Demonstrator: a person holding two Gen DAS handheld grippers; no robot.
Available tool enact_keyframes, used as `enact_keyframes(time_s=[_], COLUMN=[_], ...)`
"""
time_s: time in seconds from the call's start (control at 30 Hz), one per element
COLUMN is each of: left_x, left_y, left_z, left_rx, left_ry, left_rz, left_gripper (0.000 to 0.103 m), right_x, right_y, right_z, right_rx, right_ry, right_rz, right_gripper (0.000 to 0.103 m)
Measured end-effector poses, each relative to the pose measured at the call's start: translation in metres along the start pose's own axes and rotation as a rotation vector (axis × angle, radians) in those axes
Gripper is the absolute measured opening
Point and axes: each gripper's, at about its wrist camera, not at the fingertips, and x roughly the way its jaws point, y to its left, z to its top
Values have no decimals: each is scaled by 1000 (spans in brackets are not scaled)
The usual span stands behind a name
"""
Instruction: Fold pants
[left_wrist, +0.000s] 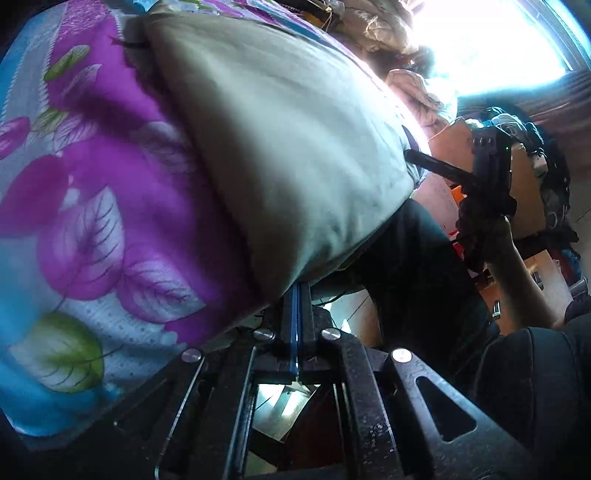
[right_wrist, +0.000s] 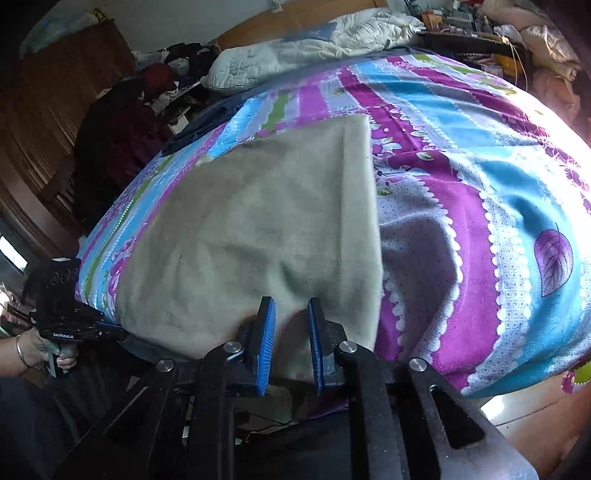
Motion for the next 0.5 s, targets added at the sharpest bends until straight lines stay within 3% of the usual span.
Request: enact_keyframes(time_s=[0.07,0.1,0.13,0.2,0.27,0.37,0.4,0.43,0.5], left_x=[-8,-11,-15,-29,-47,-65,-69,-71,-71], left_y=[-3,-3,-3,4,-7,-29,-31,-32,-26], left_z=[-8,-10,-17,-19,-14,4,12,21,41], left_rx=[28,57,67,11,28,56,40,12,-63], left_ry=[32,51,71,81,33,-74,-120,-171,-263], left_rz=[58,174,213,239,227,213,193,185,200], left_gripper=[2,1,0,0,0,8,26,56,82], right_x=[-12,-20,-27,-41,-50,-53,-51,-48,-40], right_y=[-8,-14,-22,-35,-42,-42,-39,-35,-31], right_z=[2,4,6,10,14,22,26,29,36], right_rx=[7,23,46,72,79,106,105,101,101], right_ry=[-23,-39,-55,-92,-114,-139,-142,-144,-144], right_rz=[-39,-54,-68,-115,-150,-100,-73,-55,-6], right_gripper=[20,22,25,30,30,32,35,40,41])
